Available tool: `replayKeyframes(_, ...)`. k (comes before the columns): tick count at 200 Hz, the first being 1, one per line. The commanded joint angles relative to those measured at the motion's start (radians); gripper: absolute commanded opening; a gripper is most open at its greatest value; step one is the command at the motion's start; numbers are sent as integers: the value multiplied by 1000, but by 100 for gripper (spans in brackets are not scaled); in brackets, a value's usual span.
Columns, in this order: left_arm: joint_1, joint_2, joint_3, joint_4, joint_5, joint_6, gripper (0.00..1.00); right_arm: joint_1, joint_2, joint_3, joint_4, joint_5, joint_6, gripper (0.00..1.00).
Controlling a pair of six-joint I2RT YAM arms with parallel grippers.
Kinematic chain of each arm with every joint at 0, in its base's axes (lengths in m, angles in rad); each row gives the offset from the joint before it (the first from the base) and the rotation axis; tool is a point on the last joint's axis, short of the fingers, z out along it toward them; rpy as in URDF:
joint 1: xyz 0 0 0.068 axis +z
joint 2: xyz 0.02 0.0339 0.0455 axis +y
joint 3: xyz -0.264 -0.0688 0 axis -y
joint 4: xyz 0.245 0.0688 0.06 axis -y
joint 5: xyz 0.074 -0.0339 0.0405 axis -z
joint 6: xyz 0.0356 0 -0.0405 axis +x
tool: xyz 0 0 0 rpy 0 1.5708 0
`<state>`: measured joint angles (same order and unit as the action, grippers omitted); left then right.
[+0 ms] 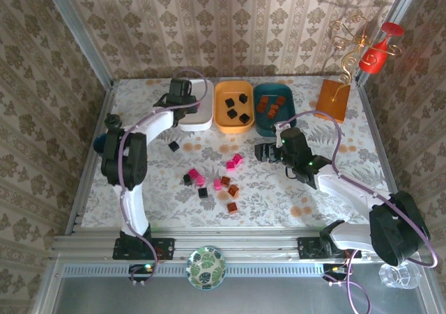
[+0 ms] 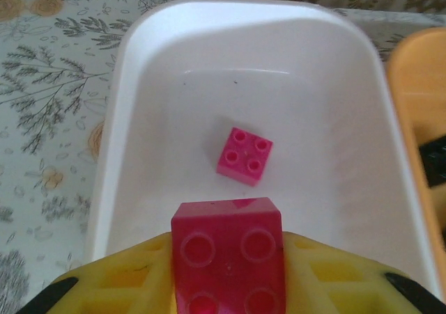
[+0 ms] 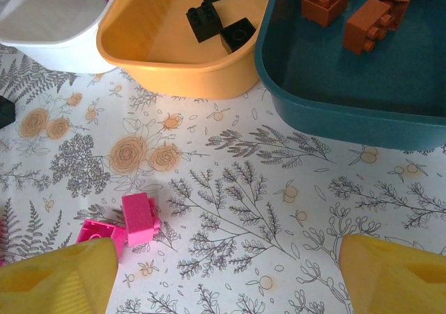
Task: Sort the legos into containers by color
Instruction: Place the lego in the container, then pick up the lego from the middle-left of the table.
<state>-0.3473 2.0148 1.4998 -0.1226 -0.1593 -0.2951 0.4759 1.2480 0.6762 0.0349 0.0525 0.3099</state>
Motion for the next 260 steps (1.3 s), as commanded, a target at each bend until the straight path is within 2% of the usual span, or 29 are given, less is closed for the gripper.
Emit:
replayKeyframes(1, 14, 75, 128, -101, -30, 53, 41, -2, -2, -15, 26, 13, -5, 84)
replayKeyframes(30, 17, 85, 203, -168, -63, 79, 53, -1, 1, -18, 28, 12, -2, 84)
replayKeyframes(44, 6, 29, 158, -158, -71, 82, 62, -2, 3, -17, 29, 12, -3, 84)
replayKeyframes(55, -7, -37, 99, -148, -71, 82, 66, -2, 4, -15, 27, 13, -3, 84)
replayKeyframes(71, -36, -172, -60, -108, -52, 72, 68, -2, 3, -17, 24, 17, -5, 84)
replayKeyframes(107, -79, -521, -535, 18, -55, -9, 72, 0, -17, -26, 39, -5, -4, 85)
replayKeyframes(139, -104, -723, -788, 0, 51, -66, 73, 38, -31, -41, 102, -78, -39, 85)
replayKeyframes(160, -200, -811, -881, -25, 124, -65, 74, 74, -42, -42, 108, -56, -72, 86)
replayKeyframes(179, -238, -840, -898, -91, 145, -83, 74, 78, -42, -46, 109, -40, -74, 86)
replayKeyframes(221, -367, -850, -898, -182, 126, -168, 63, 78, -38, -40, 89, -14, -71, 86)
replayKeyframes(260, -392, -832, -902, -208, 106, -201, 52, 78, -26, -39, 93, -5, -65, 86)
